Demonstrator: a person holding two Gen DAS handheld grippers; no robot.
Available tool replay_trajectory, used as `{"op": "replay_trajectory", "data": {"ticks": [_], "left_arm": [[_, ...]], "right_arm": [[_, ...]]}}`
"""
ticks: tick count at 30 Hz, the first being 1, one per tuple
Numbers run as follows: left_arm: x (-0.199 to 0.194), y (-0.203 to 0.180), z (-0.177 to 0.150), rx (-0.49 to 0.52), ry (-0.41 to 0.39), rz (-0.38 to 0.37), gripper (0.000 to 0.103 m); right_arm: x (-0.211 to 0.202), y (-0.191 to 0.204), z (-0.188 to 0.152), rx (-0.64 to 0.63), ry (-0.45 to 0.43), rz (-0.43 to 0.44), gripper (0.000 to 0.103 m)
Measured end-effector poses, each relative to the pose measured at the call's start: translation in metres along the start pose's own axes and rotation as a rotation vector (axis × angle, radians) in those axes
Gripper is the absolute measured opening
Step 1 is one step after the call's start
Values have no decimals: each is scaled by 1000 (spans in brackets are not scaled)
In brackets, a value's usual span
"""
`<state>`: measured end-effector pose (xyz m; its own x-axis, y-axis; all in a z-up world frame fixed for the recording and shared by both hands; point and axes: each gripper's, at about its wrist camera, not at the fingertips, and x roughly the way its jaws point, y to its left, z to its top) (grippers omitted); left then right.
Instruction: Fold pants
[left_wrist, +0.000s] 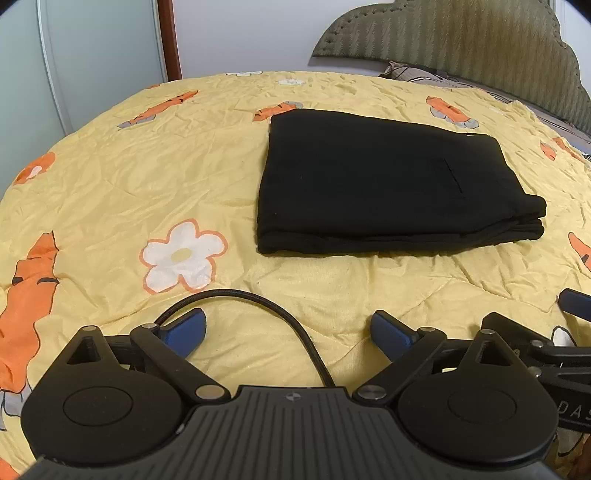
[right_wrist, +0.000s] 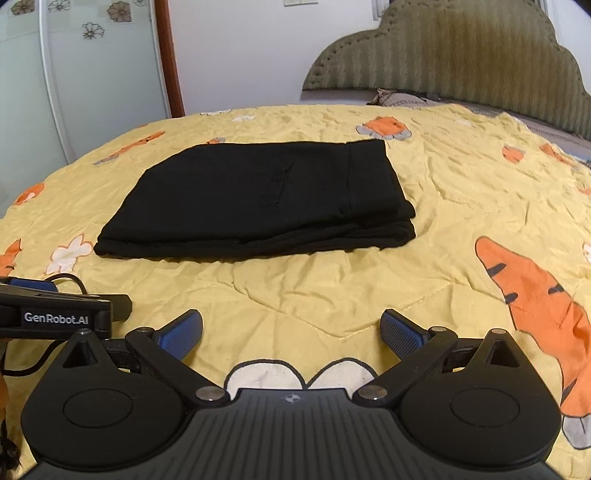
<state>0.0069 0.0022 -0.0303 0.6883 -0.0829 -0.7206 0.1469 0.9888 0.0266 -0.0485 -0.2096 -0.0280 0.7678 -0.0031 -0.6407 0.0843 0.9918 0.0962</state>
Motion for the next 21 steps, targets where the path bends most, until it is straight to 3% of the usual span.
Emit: {"op": "replay_trajectory", "data": {"ticks": [21], "left_arm": [[2,0,-4,-16,-12,-1,103]], "right_arm": [[0,11,0,-73,-5,-19,103]]}}
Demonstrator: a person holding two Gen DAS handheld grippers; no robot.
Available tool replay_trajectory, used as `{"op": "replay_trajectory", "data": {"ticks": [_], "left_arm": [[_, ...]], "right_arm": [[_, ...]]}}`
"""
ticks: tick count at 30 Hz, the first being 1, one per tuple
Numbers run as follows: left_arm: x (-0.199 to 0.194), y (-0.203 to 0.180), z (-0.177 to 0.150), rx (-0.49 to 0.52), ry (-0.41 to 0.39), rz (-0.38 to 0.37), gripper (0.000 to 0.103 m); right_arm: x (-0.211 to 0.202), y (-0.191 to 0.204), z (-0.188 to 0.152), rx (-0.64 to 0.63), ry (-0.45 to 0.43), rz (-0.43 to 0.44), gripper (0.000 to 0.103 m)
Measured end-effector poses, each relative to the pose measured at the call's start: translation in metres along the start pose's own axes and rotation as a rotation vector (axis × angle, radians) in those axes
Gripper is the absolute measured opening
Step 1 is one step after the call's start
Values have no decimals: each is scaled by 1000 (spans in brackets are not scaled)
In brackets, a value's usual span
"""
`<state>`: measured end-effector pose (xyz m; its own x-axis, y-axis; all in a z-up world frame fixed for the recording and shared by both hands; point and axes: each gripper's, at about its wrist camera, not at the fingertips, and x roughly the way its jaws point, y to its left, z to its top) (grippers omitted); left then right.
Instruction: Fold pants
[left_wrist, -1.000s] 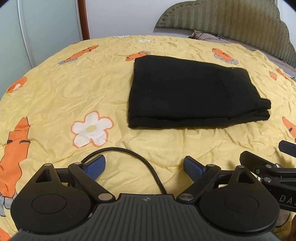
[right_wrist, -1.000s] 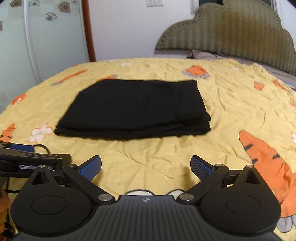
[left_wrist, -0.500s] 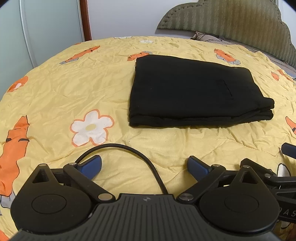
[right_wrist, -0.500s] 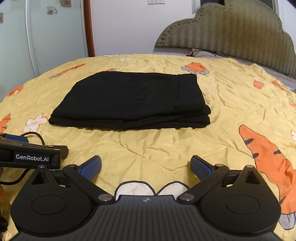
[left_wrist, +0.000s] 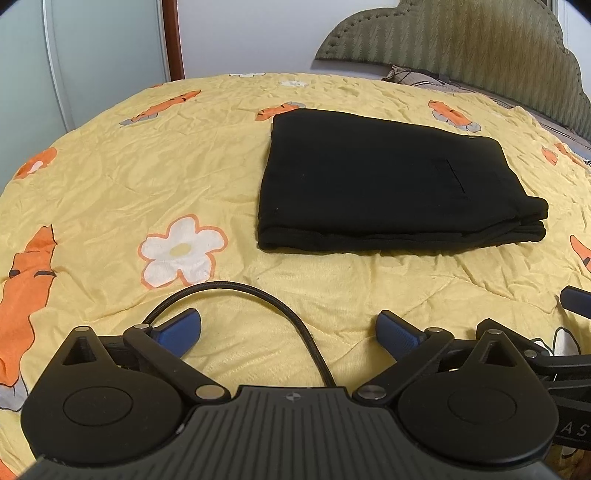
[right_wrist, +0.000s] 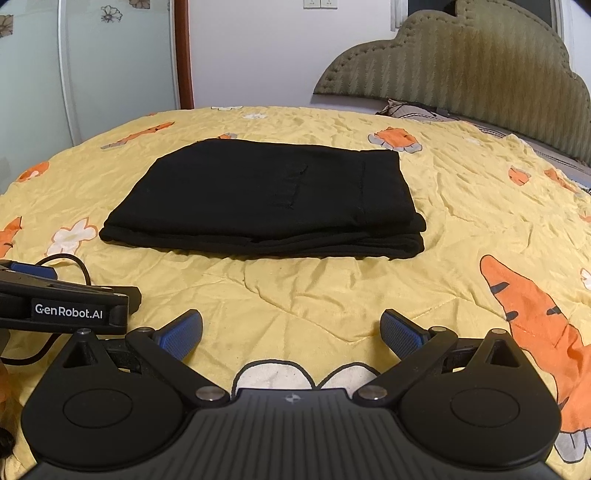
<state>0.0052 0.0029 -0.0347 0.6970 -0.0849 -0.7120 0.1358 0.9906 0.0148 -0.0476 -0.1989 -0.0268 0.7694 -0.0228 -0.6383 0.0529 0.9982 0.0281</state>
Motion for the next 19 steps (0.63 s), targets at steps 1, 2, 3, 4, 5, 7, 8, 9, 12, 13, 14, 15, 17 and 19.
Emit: {"op": "replay_trajectory", "data": {"ticks": [1,2,3,4,5,7,8,9,12,13,14,15,17,19], "left_arm": [[0,0,0,0,0,0,103],[0,0,0,-1,0,0,103],[0,0,0,-1,0,0,103],[0,0,0,0,1,0,103],[0,0,0,0,0,1,103],[0,0,0,0,0,0,103],[0,0,0,-1,1,-1,103],[0,0,0,-2,1,-1,103],[0,0,0,-3,1,-2,103],[-1,-1,-1,-3,-2,-1,103],[-1,-1,-1,-1,-6,-1,103],[-1,-2,-2,3,-10,-3,103],[-4,-2,-3,8,-20,-5,103],[-6,-2,-2,5,-22,-9,102]], "right_arm": [[0,0,0,-2,-1,0,103],[0,0,0,-4,-1,0,103],[0,0,0,-5,-1,-1,103],[0,0,0,-6,-1,-1,103],[0,0,0,-6,-2,-1,103],[0,1,0,-6,-1,-1,103],[0,1,0,-6,0,-2,103],[0,1,1,-6,1,-1,103],[0,1,0,-7,2,-1,103],[0,1,0,-7,2,-2,103],[0,1,0,-8,2,-2,103],[0,1,0,-6,1,-1,103],[0,1,0,-4,2,-1,103],[0,0,0,0,4,-1,103]]}}
